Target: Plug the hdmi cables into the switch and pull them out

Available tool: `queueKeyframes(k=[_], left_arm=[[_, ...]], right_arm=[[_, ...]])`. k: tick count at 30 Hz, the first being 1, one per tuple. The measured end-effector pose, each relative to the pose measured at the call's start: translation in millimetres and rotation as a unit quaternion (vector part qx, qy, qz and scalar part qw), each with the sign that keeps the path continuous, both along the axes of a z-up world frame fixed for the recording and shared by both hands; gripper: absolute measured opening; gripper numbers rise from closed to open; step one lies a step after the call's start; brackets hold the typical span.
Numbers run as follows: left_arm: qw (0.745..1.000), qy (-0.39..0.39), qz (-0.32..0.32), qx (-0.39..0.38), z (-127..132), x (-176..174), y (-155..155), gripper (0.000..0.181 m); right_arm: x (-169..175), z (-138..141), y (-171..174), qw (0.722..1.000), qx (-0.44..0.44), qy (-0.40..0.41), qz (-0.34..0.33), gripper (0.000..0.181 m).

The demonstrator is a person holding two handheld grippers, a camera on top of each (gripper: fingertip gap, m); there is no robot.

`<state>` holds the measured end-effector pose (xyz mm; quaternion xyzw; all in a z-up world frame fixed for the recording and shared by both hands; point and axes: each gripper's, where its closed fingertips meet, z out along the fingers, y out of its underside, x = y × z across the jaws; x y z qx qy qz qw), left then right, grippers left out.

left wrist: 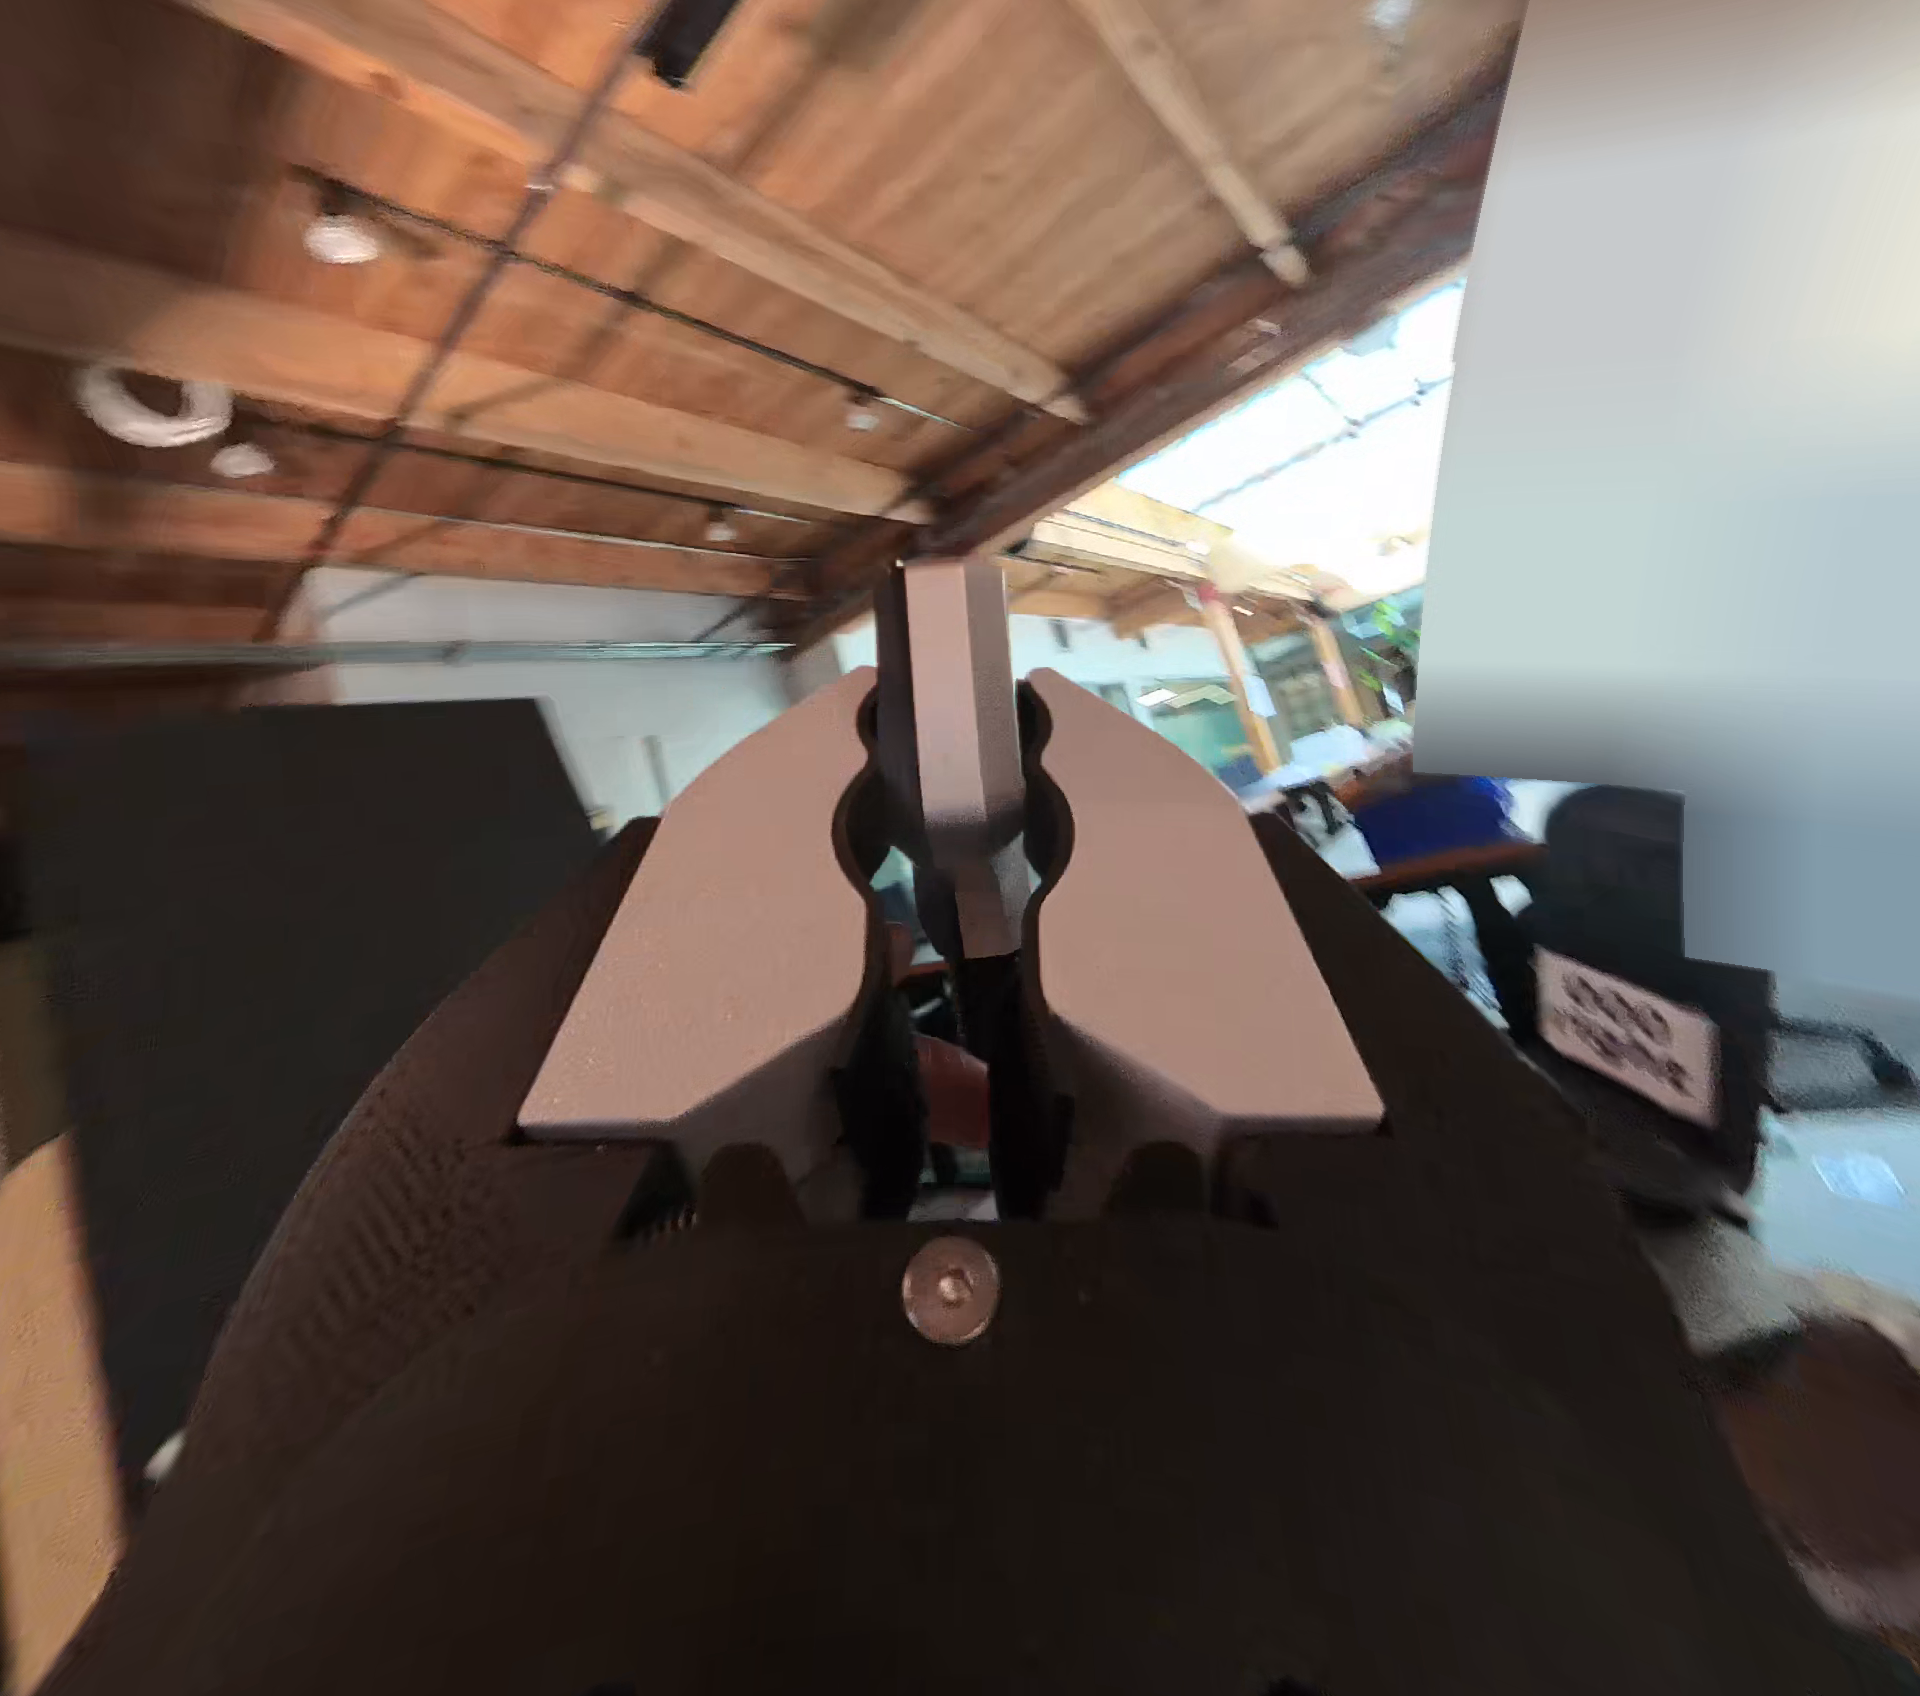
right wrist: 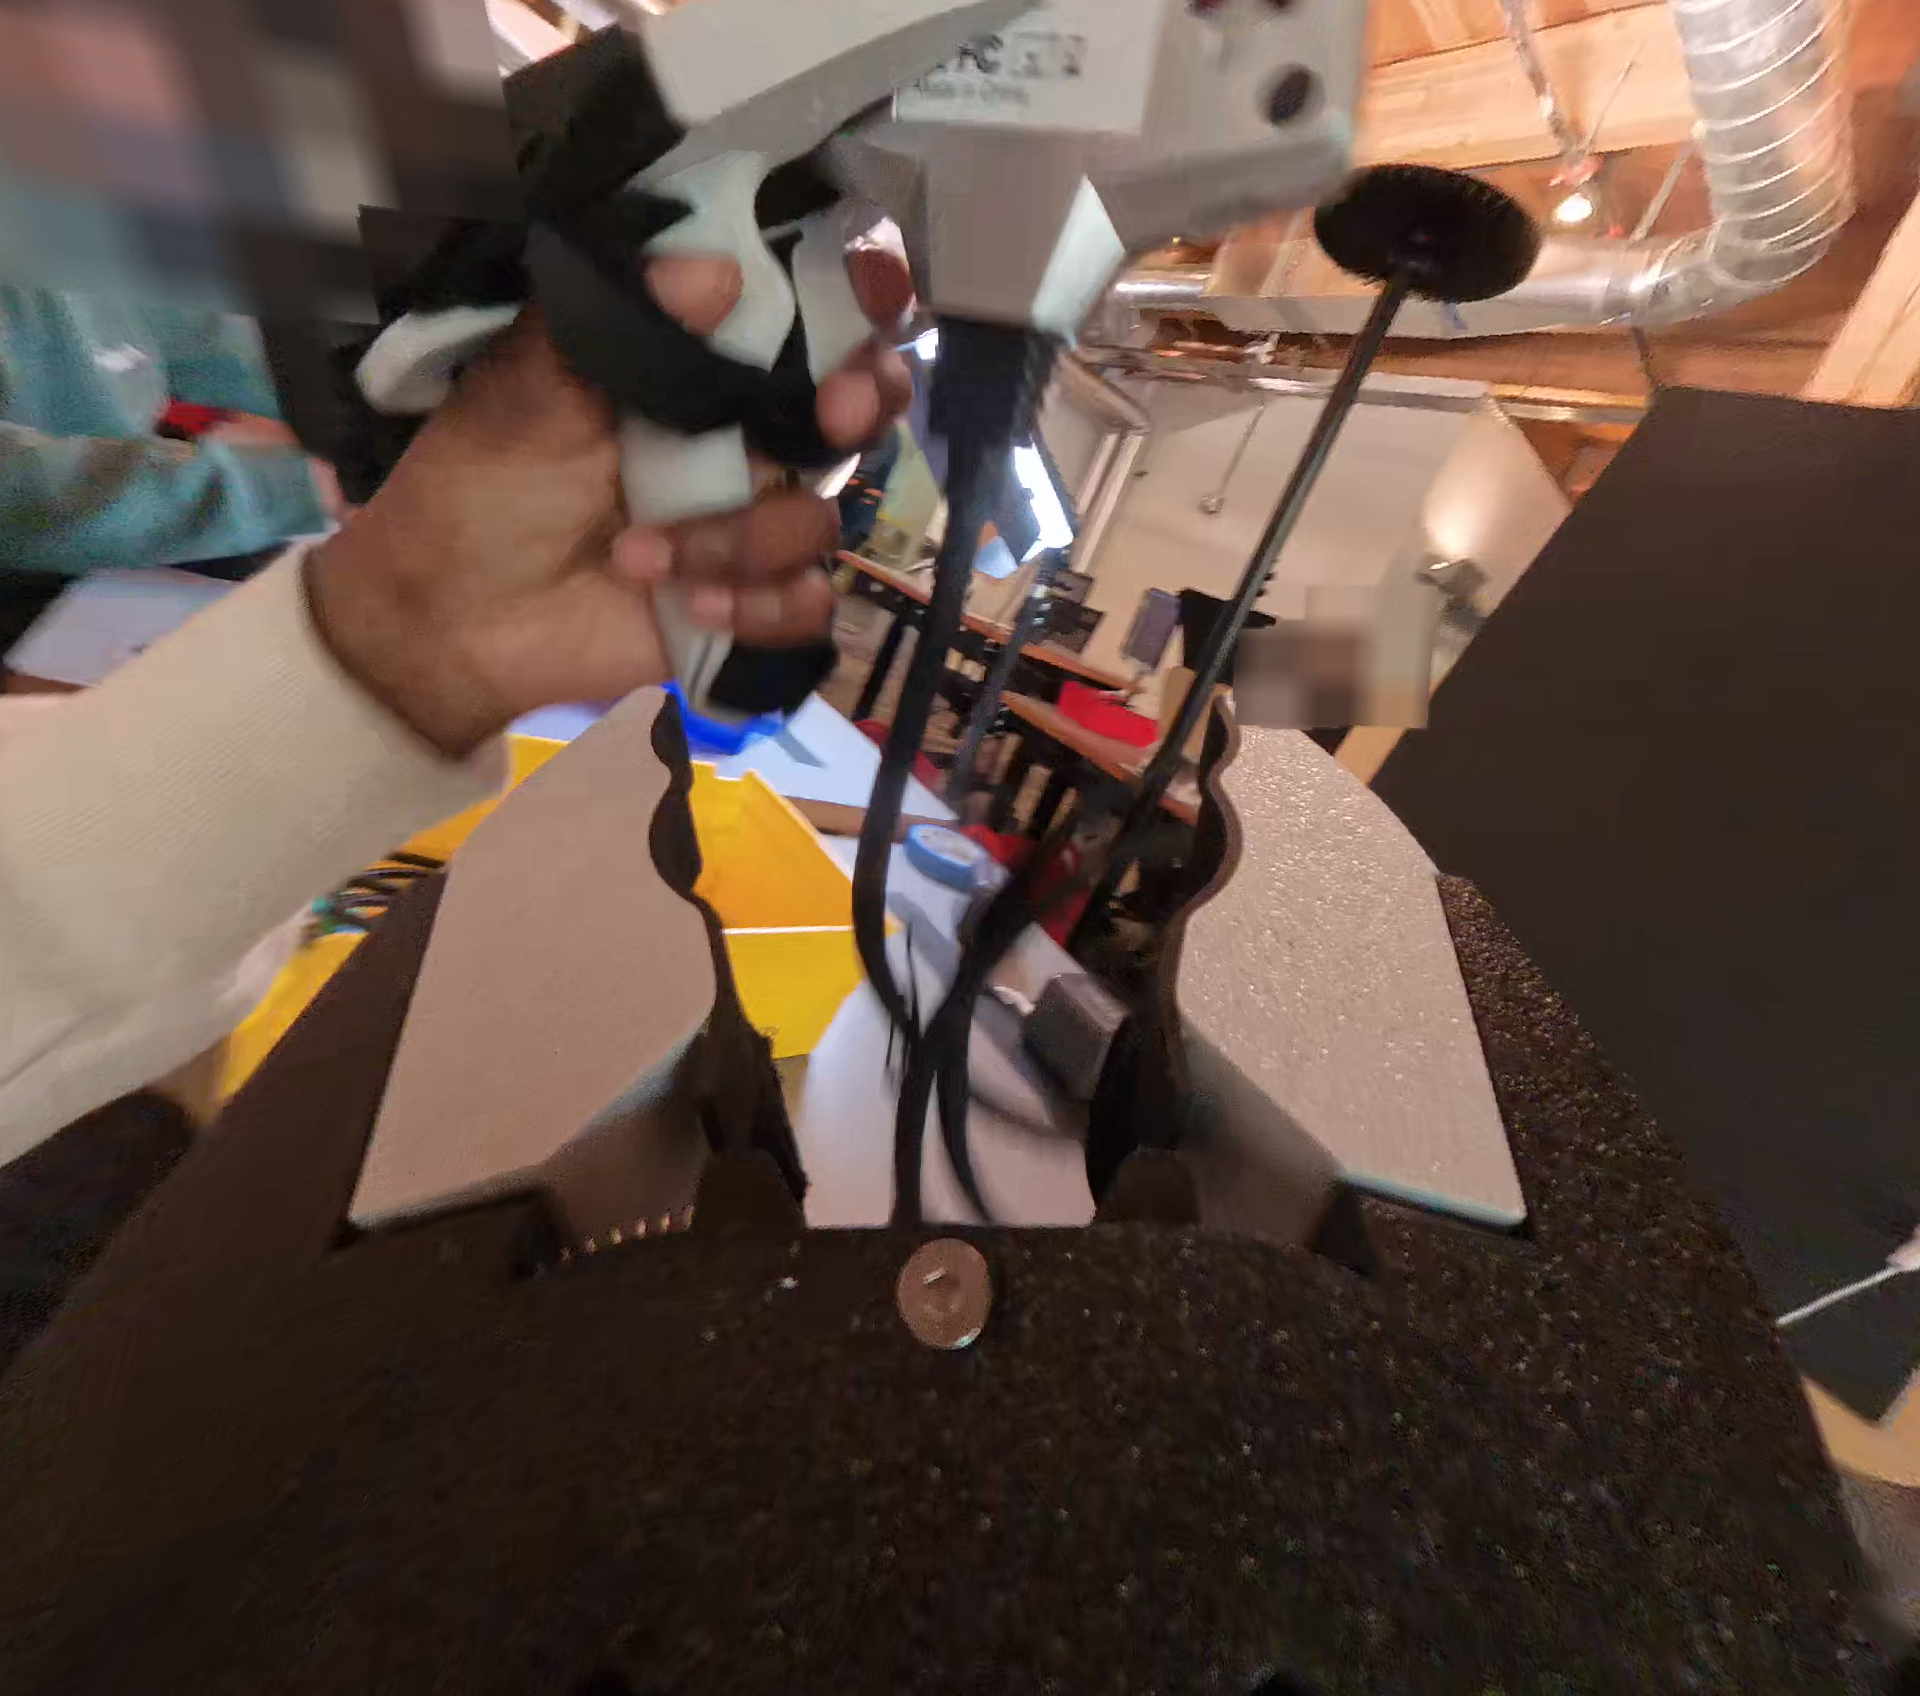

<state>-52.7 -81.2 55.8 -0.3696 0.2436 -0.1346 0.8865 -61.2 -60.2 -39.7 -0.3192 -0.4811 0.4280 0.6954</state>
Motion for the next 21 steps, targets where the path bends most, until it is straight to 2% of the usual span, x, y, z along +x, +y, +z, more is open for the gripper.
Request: queueKeyframes(k=[3, 5, 7, 9, 11, 13, 16, 18, 21], left_arm=[[0.986, 0.138, -0.091, 0.025, -44.4, 54.9, 5.3, 0.022], [0.967, 0.171, -0.186, 0.016, -63.8, 67.7, -3.4, 0.021], [0.950, 0.196, -0.242, -0.013, -79.6, 70.8, -4.8, 0.022], [0.945, 0.198, -0.257, -0.030, -88.4, 70.2, 0.6, 0.023], [0.947, 0.200, -0.245, -0.050, -94.9, 66.4, 10.1, 0.024], [0.957, 0.213, -0.185, -0.062, -99.6, 55.5, 23.6, 0.032], [0.961, 0.240, -0.112, -0.076, -101.6, 37.7, 29.4, 0.055], [0.960, 0.250, -0.097, -0.083, -100.7, 33.8, 25.1, 0.064], [0.953, 0.284, -0.077, -0.076, -103.9, 39.0, 20.5, 0.066]], right_arm=[[-1.0, 3.8, 2.5, 0.999, 0.032, 0.041, 0.002, 0.087], [9.2, -8.3, -1.3, 0.994, 0.098, 0.047, 0.015, 0.055], [21.0, -20.8, -14.0, 0.984, 0.160, 0.059, 0.051, 0.029], [22.2, -31.3, -10.4, 0.986, 0.151, 0.040, 0.063, 0.021], [20.5, -39.9, -5.4, 0.988, 0.132, 0.017, 0.078, 0.018], [18.6, -47.7, 5.5, 0.991, 0.120, -0.003, 0.066, 0.018], [22.5, -51.3, 16.2, 0.992, 0.116, 0.002, 0.057, 0.017], [23.6, -53.8, 18.6, 0.989, 0.139, -0.002, 0.046, 0.016], [20.5, -59.6, 19.1, 0.984, 0.176, -0.014, 0.022, 0.017]])
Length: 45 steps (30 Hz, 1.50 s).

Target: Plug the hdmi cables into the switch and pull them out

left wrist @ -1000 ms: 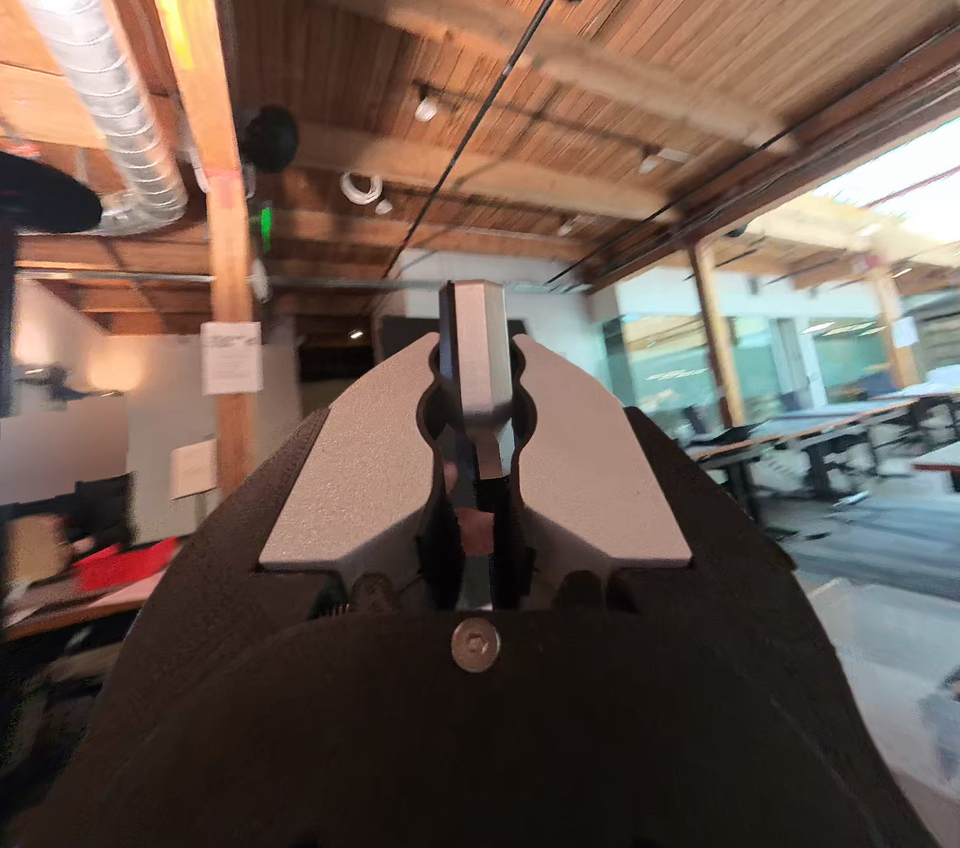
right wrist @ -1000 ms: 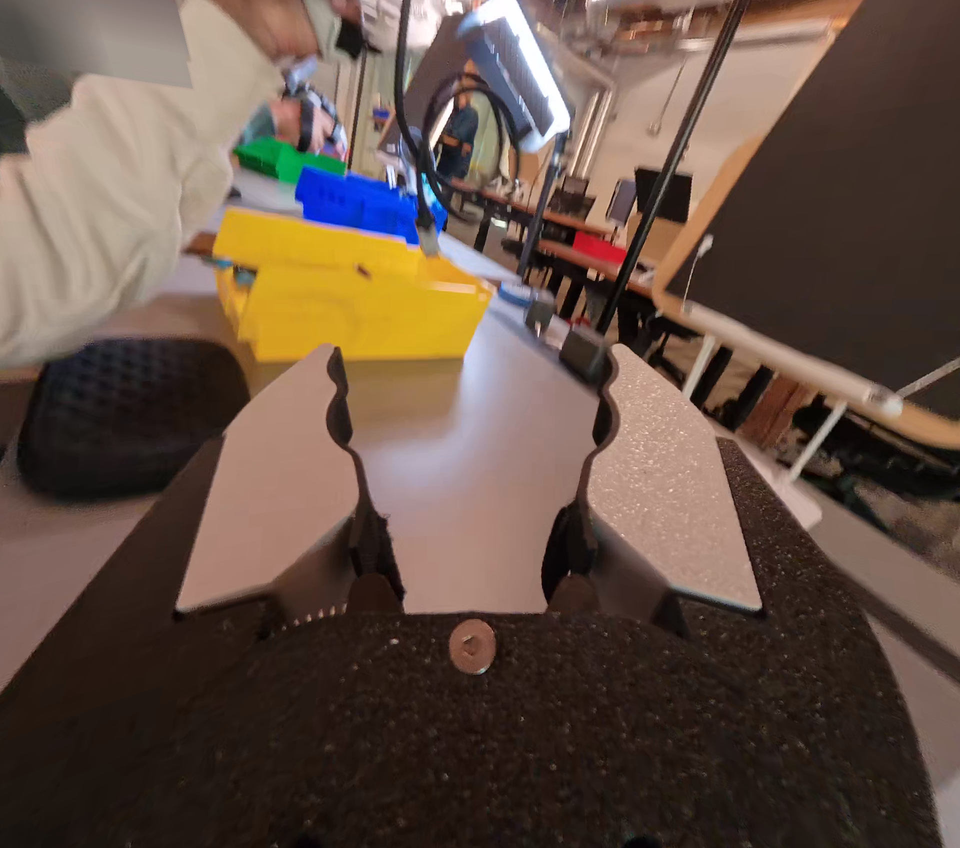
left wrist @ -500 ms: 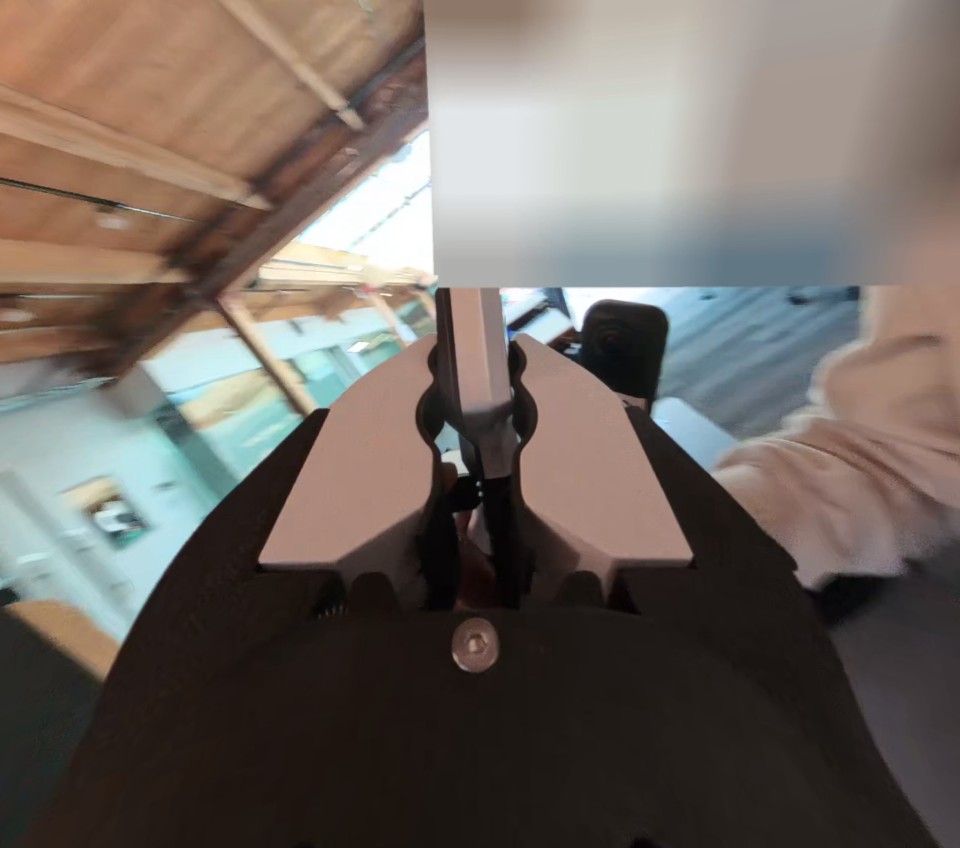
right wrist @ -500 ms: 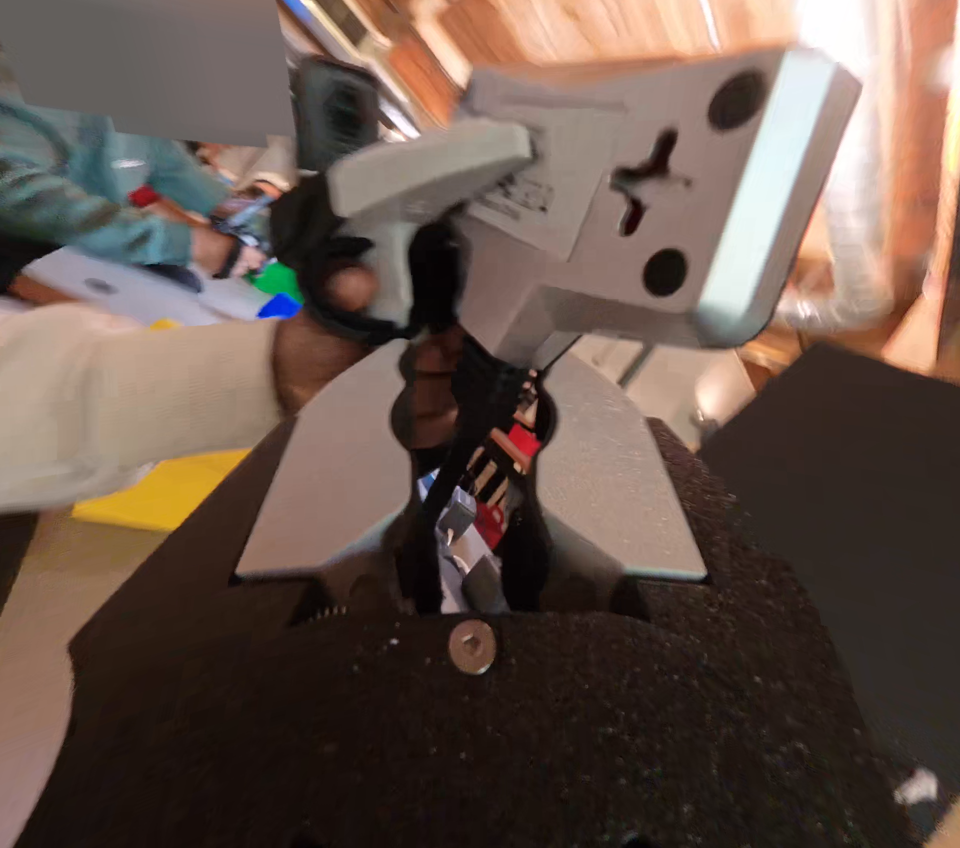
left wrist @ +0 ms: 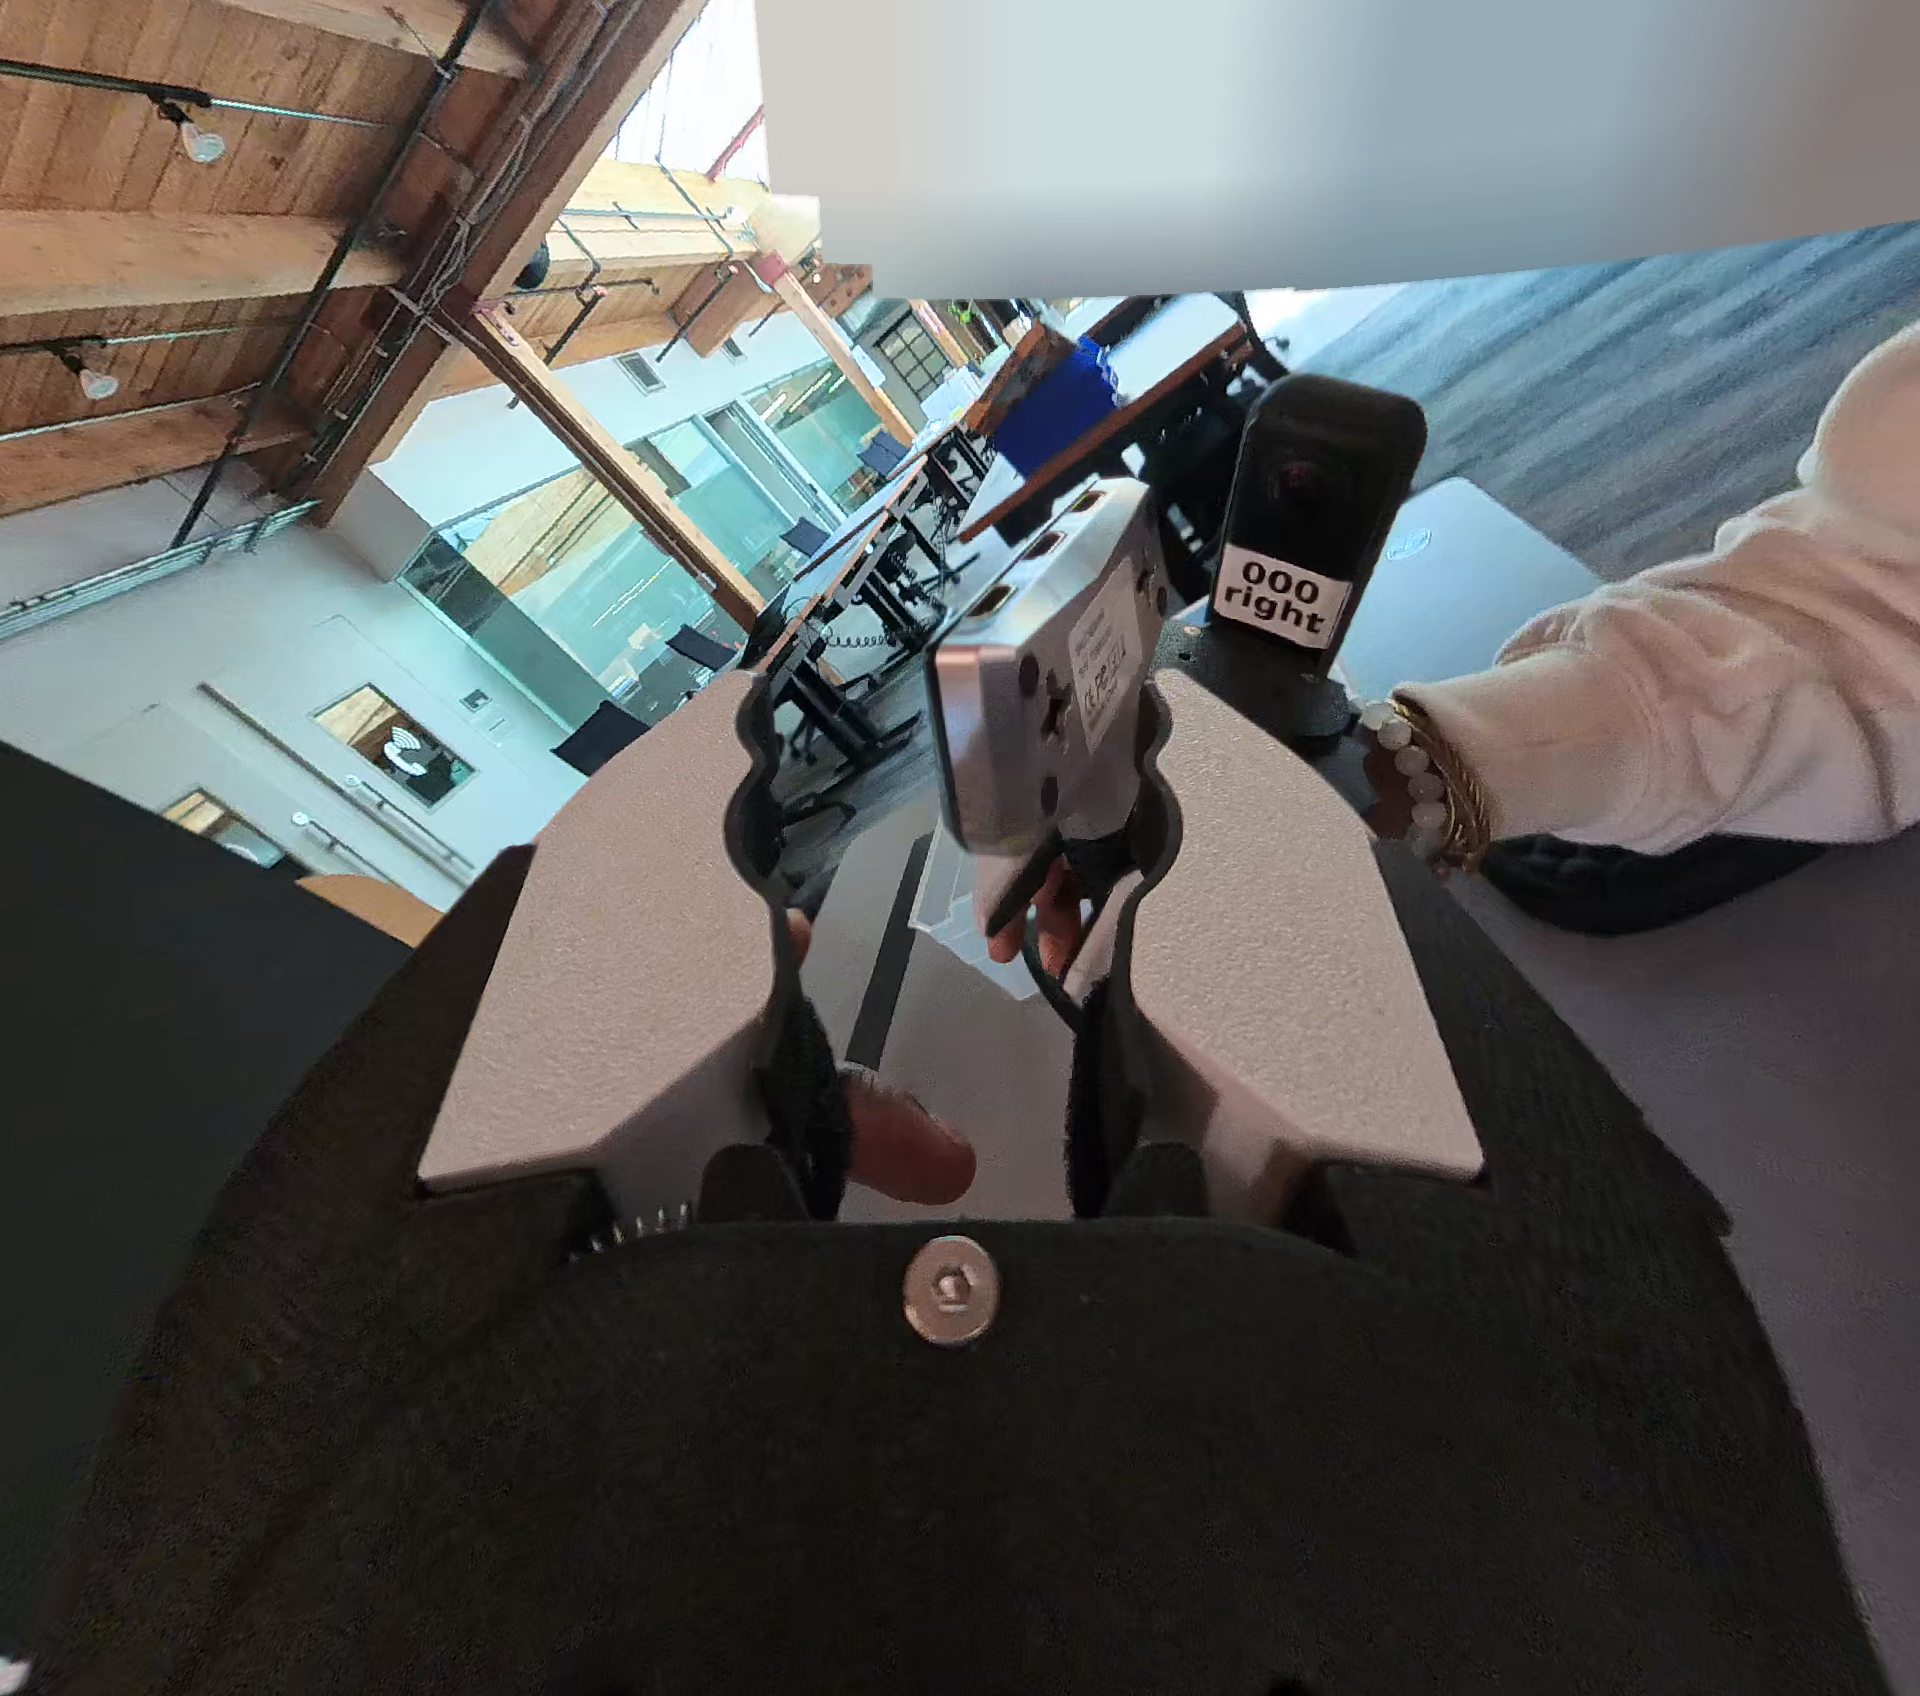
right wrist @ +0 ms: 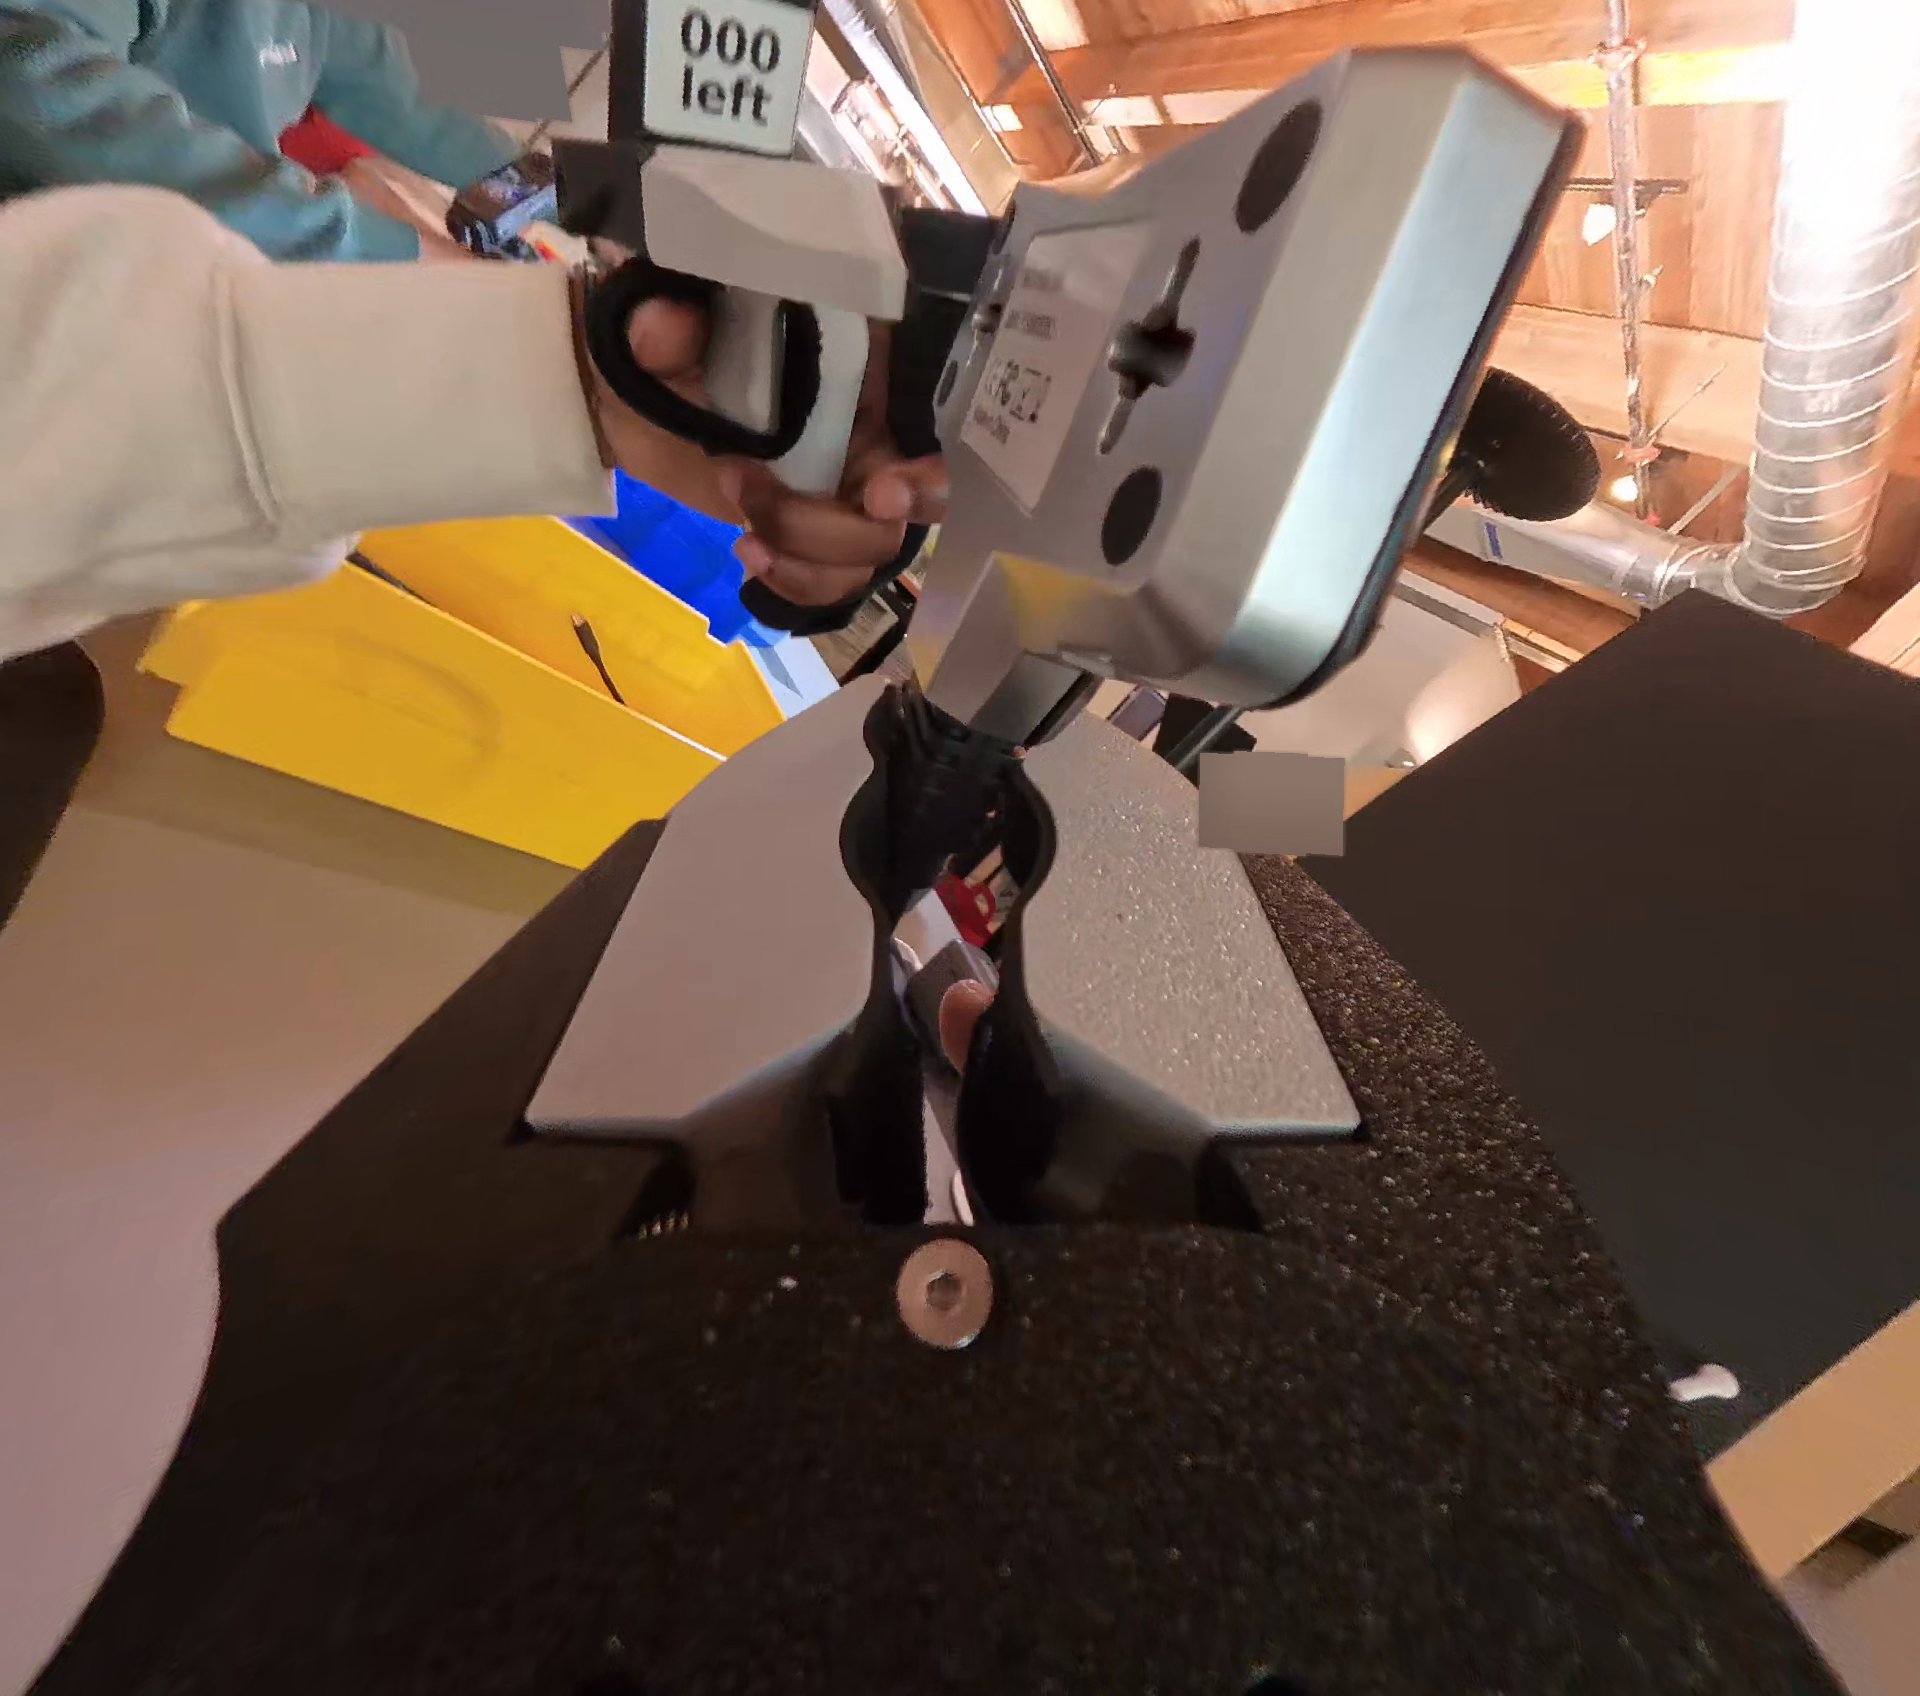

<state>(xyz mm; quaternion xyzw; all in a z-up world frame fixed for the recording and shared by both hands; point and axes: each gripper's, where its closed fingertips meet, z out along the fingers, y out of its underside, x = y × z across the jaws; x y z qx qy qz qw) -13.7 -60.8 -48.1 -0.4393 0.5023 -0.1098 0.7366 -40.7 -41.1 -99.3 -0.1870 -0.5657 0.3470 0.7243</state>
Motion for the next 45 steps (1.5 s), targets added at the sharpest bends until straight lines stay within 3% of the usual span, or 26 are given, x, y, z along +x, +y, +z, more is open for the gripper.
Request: queueKeyframes(k=[6, 13, 23, 28, 33, 38, 42, 45], left_arm=[[0.996, 0.084, 0.013, -0.001, -22.0, 18.4, 2.5, 0.065], [0.995, 0.087, 0.035, 0.020, -13.4, 20.3, -2.1, 0.066], [0.963, 0.226, 0.149, 0.001, -41.6, 7.5, 8.4, 0.068], [0.966, 0.222, 0.132, -0.032, -47.0, 20.5, 7.5, 0.066], [0.953, 0.266, 0.134, -0.048, -58.0, 17.8, 5.5, 0.033], [0.958, 0.276, 0.078, -0.020, -61.3, 26.0, -4.5, 0.023], [0.963, 0.266, 0.043, -0.020, -62.9, 26.0, -11.1, 0.022], [0.961, 0.273, 0.042, -0.031, -66.4, 19.8, -13.1, 0.023]], right_arm=[[-4.3, -4.9, -8.3, 0.999, 0.035, -0.003, -0.007, 0.017], [-4.4, -6.0, 0.0, 0.998, 0.055, 0.004, -0.044, 0.017], [-11.6, -19.8, -0.5, 0.996, 0.074, -0.027, -0.043, 0.016], [-14.1, -25.0, -1.0, 0.995, 0.082, -0.041, -0.044, 0.016], [-15.7, -31.1, 1.0, 0.994, 0.089, -0.054, -0.045, 0.016], [-12.7, -29.9, -7.7, 0.996, 0.077, -0.044, -0.006, 0.019], [-9.9, -36.6, -20.7, 0.994, 0.057, -0.071, 0.057, 0.033], [-5.0, -28.5, -32.2, 0.993, 0.032, -0.056, 0.100, 0.053]])
